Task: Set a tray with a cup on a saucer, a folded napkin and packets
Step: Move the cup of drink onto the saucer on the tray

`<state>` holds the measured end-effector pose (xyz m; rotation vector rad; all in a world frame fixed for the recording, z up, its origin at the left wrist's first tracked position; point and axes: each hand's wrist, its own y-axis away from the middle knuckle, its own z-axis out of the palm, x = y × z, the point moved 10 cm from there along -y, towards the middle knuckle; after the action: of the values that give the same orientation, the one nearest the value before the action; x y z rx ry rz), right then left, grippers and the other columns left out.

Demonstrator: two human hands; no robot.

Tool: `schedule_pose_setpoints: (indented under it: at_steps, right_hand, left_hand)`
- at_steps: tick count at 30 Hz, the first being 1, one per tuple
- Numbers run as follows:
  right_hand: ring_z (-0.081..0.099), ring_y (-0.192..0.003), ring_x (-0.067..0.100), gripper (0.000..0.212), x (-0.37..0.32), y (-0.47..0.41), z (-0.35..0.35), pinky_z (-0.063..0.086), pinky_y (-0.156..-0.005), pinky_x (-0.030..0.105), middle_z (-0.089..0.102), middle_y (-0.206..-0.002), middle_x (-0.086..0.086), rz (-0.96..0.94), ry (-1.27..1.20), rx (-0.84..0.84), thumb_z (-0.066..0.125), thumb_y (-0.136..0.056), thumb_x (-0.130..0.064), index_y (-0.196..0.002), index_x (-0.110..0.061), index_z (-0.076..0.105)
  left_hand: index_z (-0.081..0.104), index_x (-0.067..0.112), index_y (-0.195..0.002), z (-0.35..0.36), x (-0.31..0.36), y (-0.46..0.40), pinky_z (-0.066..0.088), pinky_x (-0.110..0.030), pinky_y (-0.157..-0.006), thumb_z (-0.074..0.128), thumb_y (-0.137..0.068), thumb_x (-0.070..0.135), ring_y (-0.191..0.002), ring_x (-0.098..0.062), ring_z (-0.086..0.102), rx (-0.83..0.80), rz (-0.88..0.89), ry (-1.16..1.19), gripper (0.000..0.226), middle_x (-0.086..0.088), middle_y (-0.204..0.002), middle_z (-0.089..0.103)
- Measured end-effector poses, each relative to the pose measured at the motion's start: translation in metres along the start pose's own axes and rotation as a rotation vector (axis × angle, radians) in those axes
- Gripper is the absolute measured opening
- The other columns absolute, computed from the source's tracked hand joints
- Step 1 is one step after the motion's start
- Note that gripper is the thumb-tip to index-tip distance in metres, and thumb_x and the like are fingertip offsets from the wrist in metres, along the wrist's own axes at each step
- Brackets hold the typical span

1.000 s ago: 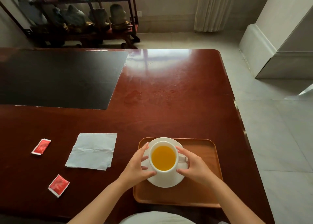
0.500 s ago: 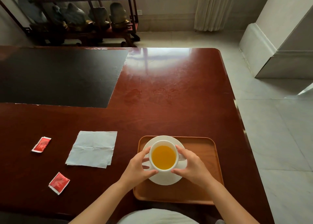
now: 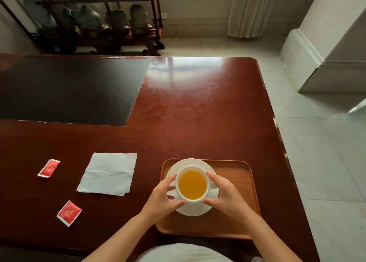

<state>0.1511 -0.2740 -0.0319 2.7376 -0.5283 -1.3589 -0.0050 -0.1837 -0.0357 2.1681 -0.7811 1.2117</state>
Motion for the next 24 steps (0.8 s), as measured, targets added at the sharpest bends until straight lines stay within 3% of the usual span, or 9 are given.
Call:
schedule_pose_setpoints:
  at_steps: [7,11,13,17,20,24]
  right_hand:
    - [0.043,-0.121,0.006,0.077,-0.004,0.003,-0.005,0.042,-0.098,0.027,0.052,-0.134,-0.006,0.009,0.043,0.022,0.073,-0.074,-0.045,-0.14,-0.028,0.037]
    - [0.049,-0.113,0.008,0.055,-0.028,0.002,-0.018,0.044,-0.093,0.026,0.058,-0.124,-0.005,-0.072,0.182,0.175,0.066,-0.081,-0.044,-0.13,-0.027,0.049]
    - [0.055,-0.109,0.014,0.046,-0.049,0.002,-0.024,0.047,-0.091,0.033,0.061,-0.117,-0.002,-0.127,0.291,0.254,0.068,-0.08,-0.038,-0.123,-0.023,0.057]
    - [0.066,-0.094,0.025,0.04,-0.09,-0.002,-0.019,0.054,-0.078,0.043,0.069,-0.099,0.005,-0.228,0.478,0.31,0.08,-0.066,-0.026,-0.103,-0.015,0.068]
    - [0.069,-0.086,0.024,0.041,-0.119,-0.004,-0.006,0.057,-0.073,0.04,0.072,-0.092,0.002,-0.343,0.534,0.301,0.085,-0.057,-0.028,-0.094,-0.017,0.071]
    - [0.068,-0.088,0.02,0.036,-0.15,-0.008,0.017,0.056,-0.074,0.035,0.071,-0.092,-0.002,-0.447,0.537,0.255,0.083,-0.059,-0.029,-0.092,-0.021,0.071]
  left_hand:
    - [0.03,0.027,-0.142,-0.008,0.003,0.005,0.055,-0.022,-0.083,0.077,-0.077,0.029,-0.115,-0.003,0.052,-0.045,-0.001,-0.105,0.08,0.014,-0.137,0.039]
    - [0.039,0.023,-0.14,-0.026,0.015,0.015,0.044,-0.023,-0.099,0.067,-0.086,0.028,-0.118,-0.001,0.051,0.024,0.055,-0.346,0.061,0.008,-0.136,0.052]
    - [0.044,0.022,-0.138,-0.034,0.027,0.021,0.044,-0.023,-0.101,0.062,-0.089,0.028,-0.117,-0.004,0.053,0.071,0.107,-0.466,0.052,0.006,-0.13,0.059]
    - [0.057,0.016,-0.126,-0.054,0.053,0.034,0.048,-0.026,-0.094,0.062,-0.089,0.028,-0.104,-0.01,0.062,0.21,0.182,-0.613,0.039,0.004,-0.115,0.068]
    - [0.066,0.014,-0.112,-0.069,0.067,0.047,0.05,-0.031,-0.09,0.068,-0.085,0.023,-0.094,-0.012,0.066,0.328,0.172,-0.712,0.029,0.002,-0.103,0.072]
    - [0.07,0.013,-0.099,-0.088,0.069,0.063,0.055,-0.033,-0.08,0.077,-0.075,0.017,-0.081,-0.014,0.068,0.416,0.119,-0.804,0.025,0.002,-0.09,0.073]
